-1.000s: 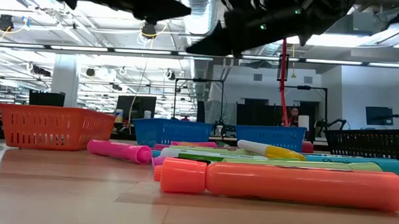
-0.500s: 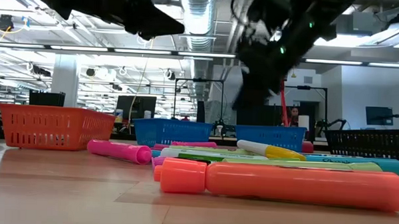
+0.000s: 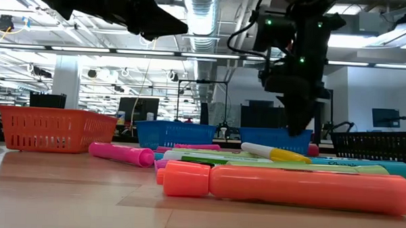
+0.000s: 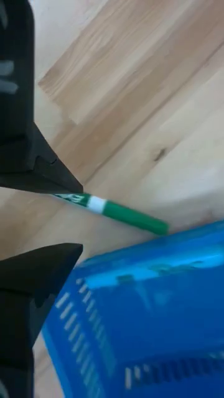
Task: Pick & Place Markers
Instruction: Put the small dark green marker pen into the black bin
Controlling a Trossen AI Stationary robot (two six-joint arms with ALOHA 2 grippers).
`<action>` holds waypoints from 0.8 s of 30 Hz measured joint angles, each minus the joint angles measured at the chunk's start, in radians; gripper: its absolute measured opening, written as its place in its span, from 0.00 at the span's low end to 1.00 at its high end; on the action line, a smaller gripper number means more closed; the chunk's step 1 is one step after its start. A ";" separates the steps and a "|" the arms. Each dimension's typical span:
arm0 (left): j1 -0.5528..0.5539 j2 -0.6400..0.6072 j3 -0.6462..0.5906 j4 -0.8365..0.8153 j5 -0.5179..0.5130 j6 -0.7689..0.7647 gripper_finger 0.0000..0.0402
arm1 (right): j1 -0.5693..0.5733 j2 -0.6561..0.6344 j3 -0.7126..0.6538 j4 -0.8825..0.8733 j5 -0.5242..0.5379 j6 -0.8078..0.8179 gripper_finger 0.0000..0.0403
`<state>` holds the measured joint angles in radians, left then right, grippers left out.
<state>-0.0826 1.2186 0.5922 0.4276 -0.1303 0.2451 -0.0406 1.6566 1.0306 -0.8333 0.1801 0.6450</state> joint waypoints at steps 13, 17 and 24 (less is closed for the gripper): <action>0.000 0.000 0.000 0.000 0.000 -0.052 0.13 | 0.001 0.000 -0.087 0.057 -0.053 0.073 0.33; 0.000 0.000 0.000 0.000 0.000 -0.052 0.13 | -0.005 0.000 -0.122 0.121 -0.079 0.072 0.33; 0.000 0.000 0.000 0.000 0.000 -0.052 0.13 | -0.014 0.000 -0.150 0.197 -0.100 0.064 0.33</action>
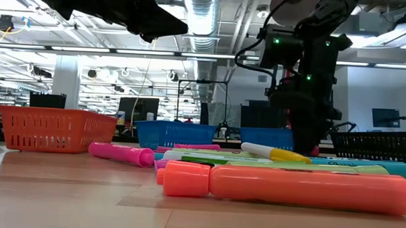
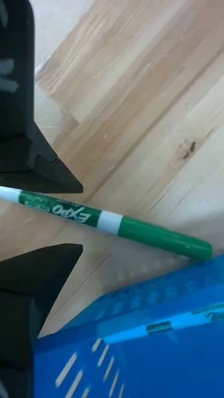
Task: Pick & Place Markers
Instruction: Put the small dark green marker pen into the black bin
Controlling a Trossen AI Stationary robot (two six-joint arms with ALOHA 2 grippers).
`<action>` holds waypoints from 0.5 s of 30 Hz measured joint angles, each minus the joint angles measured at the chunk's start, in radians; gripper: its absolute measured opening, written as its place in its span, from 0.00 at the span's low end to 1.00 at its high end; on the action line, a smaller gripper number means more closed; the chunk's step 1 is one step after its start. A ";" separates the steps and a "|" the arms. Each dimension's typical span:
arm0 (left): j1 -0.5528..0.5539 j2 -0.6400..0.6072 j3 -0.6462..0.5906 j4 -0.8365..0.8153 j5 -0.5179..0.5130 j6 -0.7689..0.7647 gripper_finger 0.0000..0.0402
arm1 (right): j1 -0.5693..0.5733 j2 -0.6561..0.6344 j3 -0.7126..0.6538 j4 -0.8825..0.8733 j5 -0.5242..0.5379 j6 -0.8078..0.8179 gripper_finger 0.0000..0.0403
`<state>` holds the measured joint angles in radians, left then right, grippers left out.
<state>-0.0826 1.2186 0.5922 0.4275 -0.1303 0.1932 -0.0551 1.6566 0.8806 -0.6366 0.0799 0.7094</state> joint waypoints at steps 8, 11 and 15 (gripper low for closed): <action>0.000 0.000 0.000 0.000 0.000 0.000 0.13 | -0.013 -0.003 -0.050 0.065 -0.006 -0.076 0.26; 0.000 0.000 0.000 0.000 0.000 0.000 0.13 | -0.023 -0.003 -0.051 0.082 -0.006 -0.136 0.19; 0.000 0.000 0.000 0.000 0.000 0.000 0.13 | -0.026 -0.001 -0.043 0.084 -0.006 -0.177 0.07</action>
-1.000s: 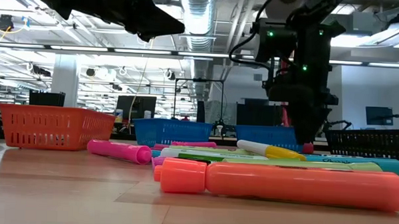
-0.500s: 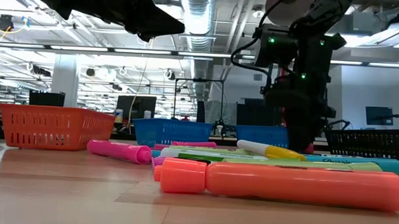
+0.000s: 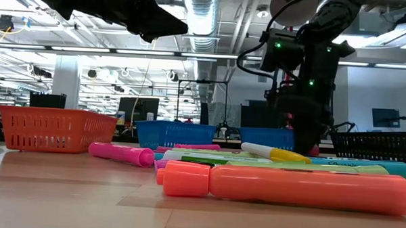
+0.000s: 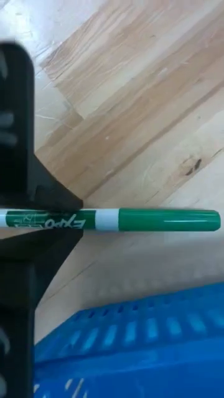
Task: Pick & Place Markers
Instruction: Put the small dark green marker pen into the black bin
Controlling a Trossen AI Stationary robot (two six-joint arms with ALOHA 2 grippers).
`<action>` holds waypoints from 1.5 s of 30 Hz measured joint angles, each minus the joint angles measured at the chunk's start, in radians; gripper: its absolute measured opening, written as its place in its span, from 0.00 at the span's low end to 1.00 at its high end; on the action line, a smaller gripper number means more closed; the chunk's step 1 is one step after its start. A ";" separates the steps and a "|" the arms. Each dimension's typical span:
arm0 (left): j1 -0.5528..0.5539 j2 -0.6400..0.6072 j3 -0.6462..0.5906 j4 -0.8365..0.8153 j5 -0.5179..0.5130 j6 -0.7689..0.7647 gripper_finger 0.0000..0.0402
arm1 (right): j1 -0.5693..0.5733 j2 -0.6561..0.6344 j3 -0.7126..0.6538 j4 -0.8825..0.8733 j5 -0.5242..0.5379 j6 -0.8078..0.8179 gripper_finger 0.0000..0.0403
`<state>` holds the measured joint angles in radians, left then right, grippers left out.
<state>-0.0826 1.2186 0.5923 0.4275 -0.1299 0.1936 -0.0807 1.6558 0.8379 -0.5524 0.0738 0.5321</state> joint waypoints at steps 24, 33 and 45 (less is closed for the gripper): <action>0.000 0.000 0.001 0.001 0.000 0.009 0.13 | 0.204 -0.241 0.212 -0.554 0.024 0.334 0.09; 0.000 0.000 0.001 0.072 0.000 0.031 0.13 | 0.338 -0.297 0.188 -0.779 0.204 0.739 0.03; 0.016 0.000 0.001 0.116 0.000 0.150 0.13 | 0.361 -0.293 -0.017 -0.684 0.240 0.912 0.20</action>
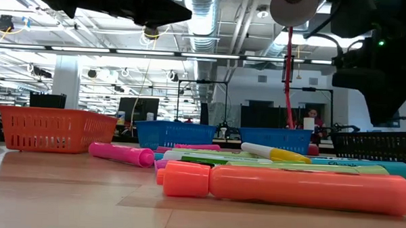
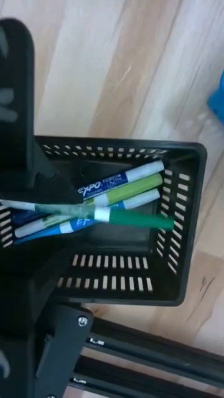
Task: Pick & Place Markers
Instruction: Put the small dark green marker pen into the black bin, then put the large dark blue marker pen into the orange bin
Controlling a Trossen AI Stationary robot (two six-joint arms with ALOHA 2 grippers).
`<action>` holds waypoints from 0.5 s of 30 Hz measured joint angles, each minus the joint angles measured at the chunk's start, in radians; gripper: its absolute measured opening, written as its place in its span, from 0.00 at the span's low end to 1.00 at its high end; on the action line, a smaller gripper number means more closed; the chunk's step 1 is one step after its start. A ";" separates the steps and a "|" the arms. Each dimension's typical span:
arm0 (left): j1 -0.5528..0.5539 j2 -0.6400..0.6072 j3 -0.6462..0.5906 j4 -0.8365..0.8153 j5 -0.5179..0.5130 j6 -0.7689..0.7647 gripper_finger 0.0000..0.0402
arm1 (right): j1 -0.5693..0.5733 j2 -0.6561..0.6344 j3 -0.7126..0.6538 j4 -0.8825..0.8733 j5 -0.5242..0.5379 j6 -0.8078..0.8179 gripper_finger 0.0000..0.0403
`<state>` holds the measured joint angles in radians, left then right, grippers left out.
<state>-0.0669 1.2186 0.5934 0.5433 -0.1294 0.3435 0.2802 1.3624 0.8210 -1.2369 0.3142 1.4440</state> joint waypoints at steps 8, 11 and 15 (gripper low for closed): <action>0.025 0.000 0.000 0.002 -0.001 -0.008 0.13 | -0.008 0.000 -0.001 0.032 0.000 -0.021 0.21; 0.024 0.000 0.000 0.002 0.000 -0.011 0.13 | -0.008 -0.002 -0.001 0.088 0.000 -0.108 0.21; 0.024 0.000 0.000 0.002 -0.001 -0.047 0.13 | -0.008 -0.002 0.045 0.129 -0.023 -0.248 0.21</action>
<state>-0.0429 1.2186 0.5934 0.5449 -0.1300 0.2968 0.2726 1.3609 0.8655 -1.1083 0.2907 1.1963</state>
